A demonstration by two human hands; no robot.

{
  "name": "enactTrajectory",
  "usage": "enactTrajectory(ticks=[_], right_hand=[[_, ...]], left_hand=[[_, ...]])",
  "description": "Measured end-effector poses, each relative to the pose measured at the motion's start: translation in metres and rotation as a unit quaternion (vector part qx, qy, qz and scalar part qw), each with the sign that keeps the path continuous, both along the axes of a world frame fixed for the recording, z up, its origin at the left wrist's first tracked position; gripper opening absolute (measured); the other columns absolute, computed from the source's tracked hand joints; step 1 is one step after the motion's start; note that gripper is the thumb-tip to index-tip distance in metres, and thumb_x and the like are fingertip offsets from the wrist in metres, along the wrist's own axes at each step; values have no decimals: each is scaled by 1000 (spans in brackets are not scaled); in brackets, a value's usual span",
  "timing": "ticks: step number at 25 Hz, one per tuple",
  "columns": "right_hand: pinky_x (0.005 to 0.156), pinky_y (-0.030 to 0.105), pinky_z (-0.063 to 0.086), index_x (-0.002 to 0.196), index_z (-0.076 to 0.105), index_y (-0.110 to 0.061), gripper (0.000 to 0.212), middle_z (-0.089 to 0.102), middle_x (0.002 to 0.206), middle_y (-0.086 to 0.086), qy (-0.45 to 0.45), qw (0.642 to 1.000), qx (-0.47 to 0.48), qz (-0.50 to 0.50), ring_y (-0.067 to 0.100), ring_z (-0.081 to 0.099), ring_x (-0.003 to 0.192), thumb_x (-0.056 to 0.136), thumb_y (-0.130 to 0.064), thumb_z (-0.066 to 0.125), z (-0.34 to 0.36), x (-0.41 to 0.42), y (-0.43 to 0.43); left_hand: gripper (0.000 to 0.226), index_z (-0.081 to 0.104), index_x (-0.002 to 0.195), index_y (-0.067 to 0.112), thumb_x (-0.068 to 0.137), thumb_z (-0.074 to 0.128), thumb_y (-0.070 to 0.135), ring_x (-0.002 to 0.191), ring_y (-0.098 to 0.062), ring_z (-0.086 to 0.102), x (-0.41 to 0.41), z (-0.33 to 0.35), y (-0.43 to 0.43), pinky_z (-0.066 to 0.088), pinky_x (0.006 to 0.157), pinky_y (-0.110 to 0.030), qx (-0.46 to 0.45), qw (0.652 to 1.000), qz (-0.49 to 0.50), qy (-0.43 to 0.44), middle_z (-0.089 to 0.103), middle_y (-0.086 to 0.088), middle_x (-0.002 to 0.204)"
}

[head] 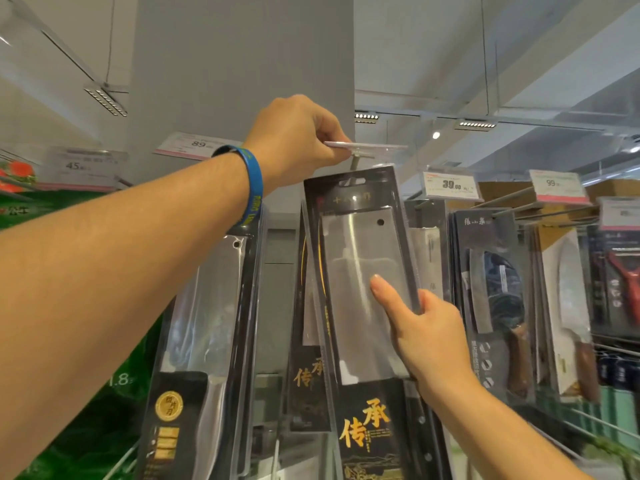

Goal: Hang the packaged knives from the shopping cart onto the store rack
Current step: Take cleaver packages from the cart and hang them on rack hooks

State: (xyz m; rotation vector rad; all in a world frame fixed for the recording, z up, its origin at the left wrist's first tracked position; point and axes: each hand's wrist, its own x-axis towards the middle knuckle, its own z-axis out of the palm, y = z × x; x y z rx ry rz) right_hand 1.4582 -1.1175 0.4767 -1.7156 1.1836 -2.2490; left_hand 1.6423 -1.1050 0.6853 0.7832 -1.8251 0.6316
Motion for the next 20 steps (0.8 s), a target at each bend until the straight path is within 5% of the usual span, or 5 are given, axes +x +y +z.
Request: enactTrajectory(ticks=[6, 11, 14, 20], right_hand=[[48, 18, 44, 64, 56, -14, 68, 59, 52, -11, 51, 992, 117, 8, 3, 52, 47, 66, -81, 68, -38, 14, -11], [40, 11, 34, 56, 39, -18, 67, 43, 42, -12, -32, 999, 25, -22, 2, 37, 38, 67, -77, 68, -20, 12, -2], [39, 7, 34, 52, 39, -24, 58, 44, 38, -19, -28, 999, -19, -19, -3, 43, 37, 74, -67, 70, 1, 9, -1], [48, 25, 32, 59, 30, -18, 78, 36, 42, -13, -64, 996, 54, -14, 7, 34, 40, 64, -88, 65, -9, 0, -9]], left_hand=[[14, 78, 92, 29, 87, 72, 40, 70, -6, 59, 0, -1, 0, 43, 62, -21, 9, 1000, -6, 13, 67, 14, 74], [13, 78, 91, 29, 86, 72, 39, 78, -10, 63, 0, 0, -4, 49, 71, -24, 2, 1000, -7, 9, 71, 10, 80], [13, 79, 93, 30, 86, 72, 39, 77, -8, 61, 1, 1, -4, 43, 64, -19, -5, 1000, -8, 11, 69, 12, 79], [12, 78, 91, 30, 88, 71, 39, 78, -10, 63, 0, -1, -5, 45, 68, -21, 0, 1000, -16, 12, 73, 8, 84]])
